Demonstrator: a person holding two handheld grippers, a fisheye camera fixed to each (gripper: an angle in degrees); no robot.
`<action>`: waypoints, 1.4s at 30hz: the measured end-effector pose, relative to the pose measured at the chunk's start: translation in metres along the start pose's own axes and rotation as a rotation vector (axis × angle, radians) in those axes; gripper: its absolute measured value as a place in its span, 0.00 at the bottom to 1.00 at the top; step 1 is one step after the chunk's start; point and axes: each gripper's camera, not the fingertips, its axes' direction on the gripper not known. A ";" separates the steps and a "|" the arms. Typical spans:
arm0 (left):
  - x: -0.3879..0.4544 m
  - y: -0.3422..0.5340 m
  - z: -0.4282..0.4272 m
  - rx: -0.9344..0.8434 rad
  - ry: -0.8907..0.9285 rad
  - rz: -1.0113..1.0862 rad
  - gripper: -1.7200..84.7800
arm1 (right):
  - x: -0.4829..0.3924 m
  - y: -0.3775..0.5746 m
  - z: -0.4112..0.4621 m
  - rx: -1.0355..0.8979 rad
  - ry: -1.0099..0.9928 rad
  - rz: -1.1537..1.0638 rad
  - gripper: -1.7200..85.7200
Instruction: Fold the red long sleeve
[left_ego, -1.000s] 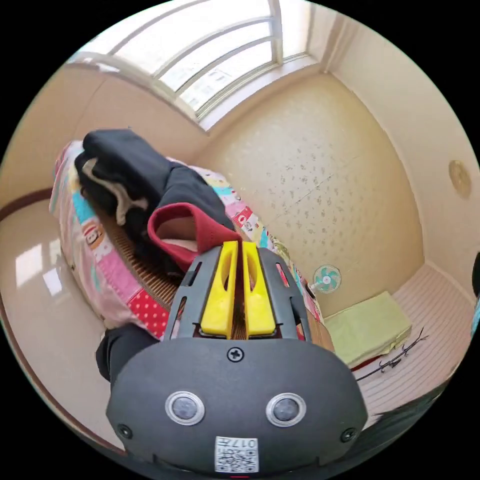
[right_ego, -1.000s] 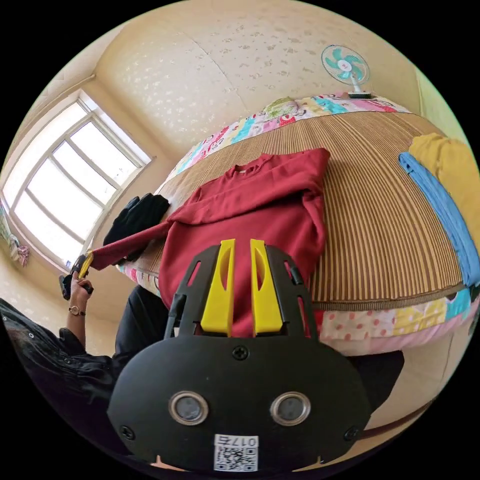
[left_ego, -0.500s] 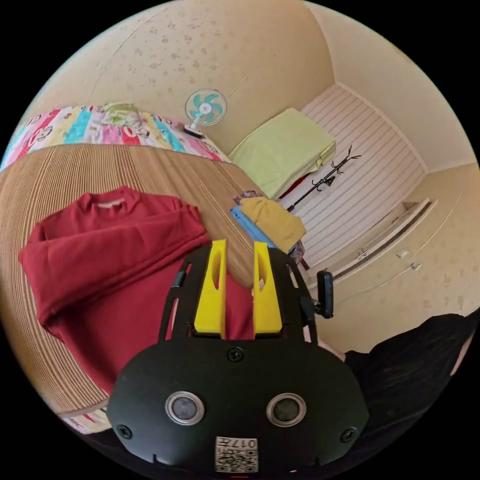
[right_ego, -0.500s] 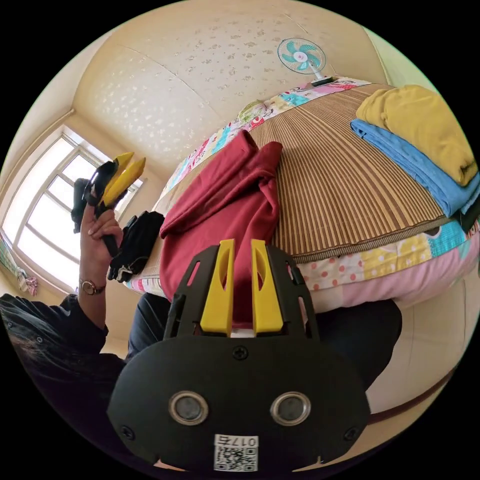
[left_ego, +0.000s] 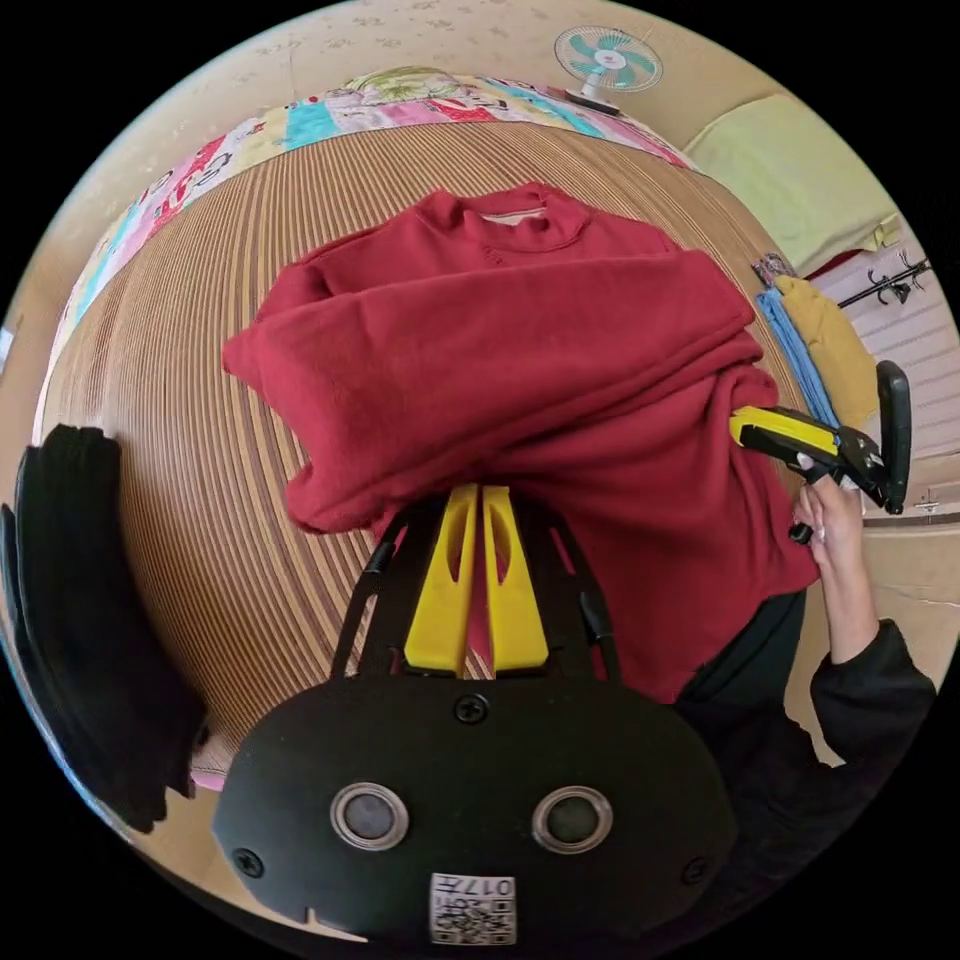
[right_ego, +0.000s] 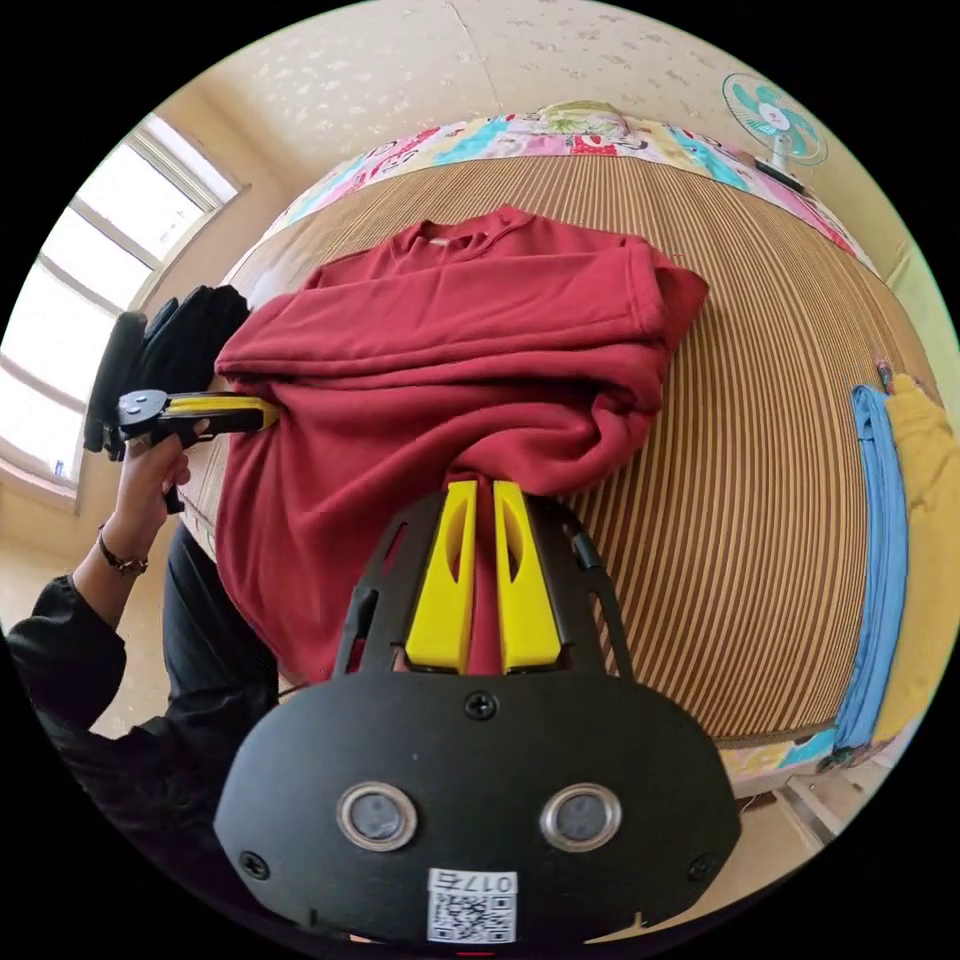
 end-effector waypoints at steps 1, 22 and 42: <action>-0.016 -0.023 -0.003 0.008 -0.026 -0.028 0.01 | 0.002 -0.014 0.001 0.002 -0.002 -0.003 0.05; -0.139 0.269 -0.027 0.388 0.637 -0.461 0.15 | 0.098 0.170 -0.127 0.265 -0.261 0.372 0.06; -0.110 0.240 -0.263 0.561 0.623 -0.001 0.02 | 0.143 0.223 -0.168 0.354 -0.249 0.508 0.05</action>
